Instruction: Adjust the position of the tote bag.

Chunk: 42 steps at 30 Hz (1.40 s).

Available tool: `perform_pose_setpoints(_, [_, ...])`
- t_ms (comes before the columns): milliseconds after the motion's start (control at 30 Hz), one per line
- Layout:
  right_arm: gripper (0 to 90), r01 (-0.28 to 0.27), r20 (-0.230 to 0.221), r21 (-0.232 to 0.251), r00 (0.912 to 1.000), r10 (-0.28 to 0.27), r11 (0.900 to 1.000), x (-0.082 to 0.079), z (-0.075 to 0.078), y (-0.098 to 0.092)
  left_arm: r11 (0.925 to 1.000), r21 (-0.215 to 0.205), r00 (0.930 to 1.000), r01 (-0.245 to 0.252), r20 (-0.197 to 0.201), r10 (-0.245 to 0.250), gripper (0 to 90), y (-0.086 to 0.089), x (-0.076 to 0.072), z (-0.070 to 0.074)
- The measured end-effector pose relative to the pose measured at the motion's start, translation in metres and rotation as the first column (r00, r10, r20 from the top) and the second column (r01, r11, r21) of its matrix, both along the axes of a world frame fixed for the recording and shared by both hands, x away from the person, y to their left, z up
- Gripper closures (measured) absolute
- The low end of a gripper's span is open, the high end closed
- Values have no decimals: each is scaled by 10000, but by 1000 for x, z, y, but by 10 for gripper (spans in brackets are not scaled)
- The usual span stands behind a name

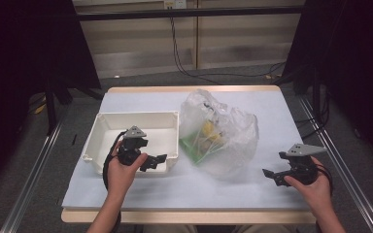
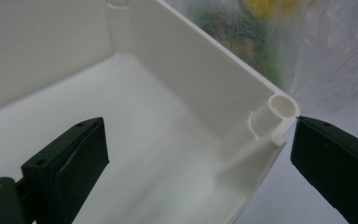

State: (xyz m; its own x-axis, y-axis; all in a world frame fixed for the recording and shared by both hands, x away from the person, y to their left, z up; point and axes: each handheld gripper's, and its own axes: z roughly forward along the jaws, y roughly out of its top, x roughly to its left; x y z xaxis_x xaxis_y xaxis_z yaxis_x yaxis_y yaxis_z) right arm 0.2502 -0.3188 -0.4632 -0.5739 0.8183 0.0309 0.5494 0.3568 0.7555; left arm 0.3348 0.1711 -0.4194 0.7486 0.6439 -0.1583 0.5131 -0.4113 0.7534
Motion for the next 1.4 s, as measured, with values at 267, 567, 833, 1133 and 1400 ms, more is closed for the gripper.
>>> perform_pose_setpoints(267, [86, -259, 38, -73, 9997, 259, 9996, 4, 0, 10, 10000, 30, 9999, 25, 165, -25, 36, -5, -2, 4])
perform_pose_setpoints(567, [119, -718, 54, 69, 9974, 718, 9974, 14, 0, 26, 9992, 387, 9998, -54, 212, 46, 36, -4, -5, 2])
perform_pose_setpoints(833, [239, -1225, 298, 54, 9920, 1223, 9925, 26, 2, 41, 9988, 444, 9996, -219, 214, 209, 34, -2, -12, 0])
perform_pose_setpoints(1133, [718, -1669, 776, -83, 9829, 1670, 9859, 32, 5, 57, 9982, 397, 9988, -454, 189, 447, 35, 3, -18, -1])
perform_pose_setpoints(1400, [900, -2495, 761, 308, 9661, 2466, 9679, 27, 7, 68, 9987, 385, 9989, -345, 322, 333, 35, -5, -20, 0])
